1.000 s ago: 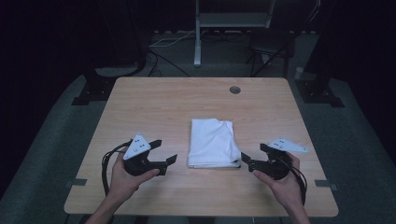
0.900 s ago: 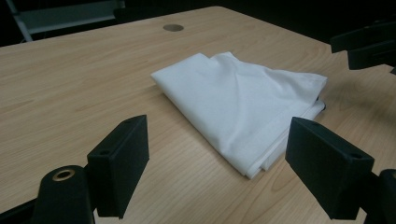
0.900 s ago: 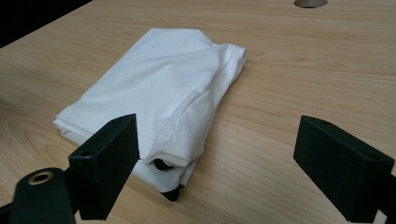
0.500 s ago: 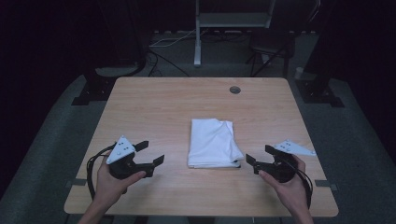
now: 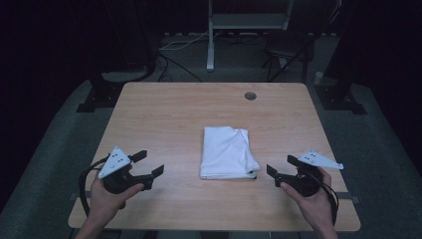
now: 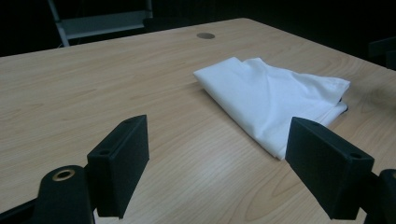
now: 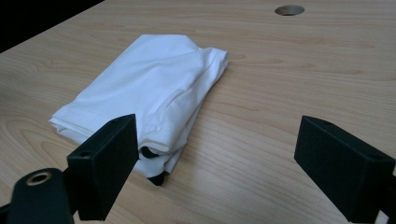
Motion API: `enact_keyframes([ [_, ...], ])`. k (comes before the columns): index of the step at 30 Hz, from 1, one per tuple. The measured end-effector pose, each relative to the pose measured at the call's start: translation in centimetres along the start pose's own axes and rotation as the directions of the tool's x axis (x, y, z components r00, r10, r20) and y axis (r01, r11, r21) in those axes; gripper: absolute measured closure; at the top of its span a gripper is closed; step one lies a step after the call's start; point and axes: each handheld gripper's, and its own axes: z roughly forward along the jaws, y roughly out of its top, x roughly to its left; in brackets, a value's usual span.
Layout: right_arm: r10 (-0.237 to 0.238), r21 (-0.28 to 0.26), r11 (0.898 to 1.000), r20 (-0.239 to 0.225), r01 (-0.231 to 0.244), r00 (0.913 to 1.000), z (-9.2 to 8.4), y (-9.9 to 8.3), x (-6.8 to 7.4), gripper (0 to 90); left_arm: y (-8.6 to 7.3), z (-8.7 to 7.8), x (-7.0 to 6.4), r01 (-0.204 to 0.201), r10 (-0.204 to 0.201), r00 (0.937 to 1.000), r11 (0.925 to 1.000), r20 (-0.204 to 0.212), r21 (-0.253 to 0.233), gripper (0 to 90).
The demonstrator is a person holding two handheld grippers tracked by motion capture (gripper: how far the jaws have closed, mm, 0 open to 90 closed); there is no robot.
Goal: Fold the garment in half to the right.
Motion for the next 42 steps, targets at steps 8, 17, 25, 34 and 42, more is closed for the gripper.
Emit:
enact_keyframes([
  [8, 0.003, -0.004, 1.000, 0.013, -0.003, 0.9999, -0.6, -0.3, -0.4, 13.1, -0.7, -0.7, 0.5, 0.015, -0.015, 0.9997, 0.9999, -0.018, 0.001, 21.3],
  [17, 0.013, -0.018, 1.000, 0.033, -0.013, 0.9993, -1.6, -0.6, -1.0, 13.1, -1.0, -1.2, 0.8, 0.025, -0.025, 0.9992, 0.9997, -0.032, -0.007, 21.3],
  [25, 0.016, -0.025, 1.000, 0.045, -0.015, 0.9988, -2.3, -0.9, -1.4, 13.1, -1.4, -1.7, 1.2, 0.033, -0.034, 0.9983, 0.9994, -0.047, -0.011, 21.3],
  [34, 0.031, -0.045, 0.999, 0.068, -0.028, 0.9972, -3.3, -1.5, -2.0, 13.1, -2.0, -2.5, 1.9, 0.051, -0.052, 0.9955, 0.9985, -0.079, -0.018, 21.3],
  [42, 0.046, -0.063, 0.997, 0.088, -0.040, 0.9951, -4.2, -1.9, -2.7, 13.1, -2.6, -3.3, 2.6, 0.075, -0.078, 0.9899, 0.9968, -0.119, -0.027, 21.3],
])
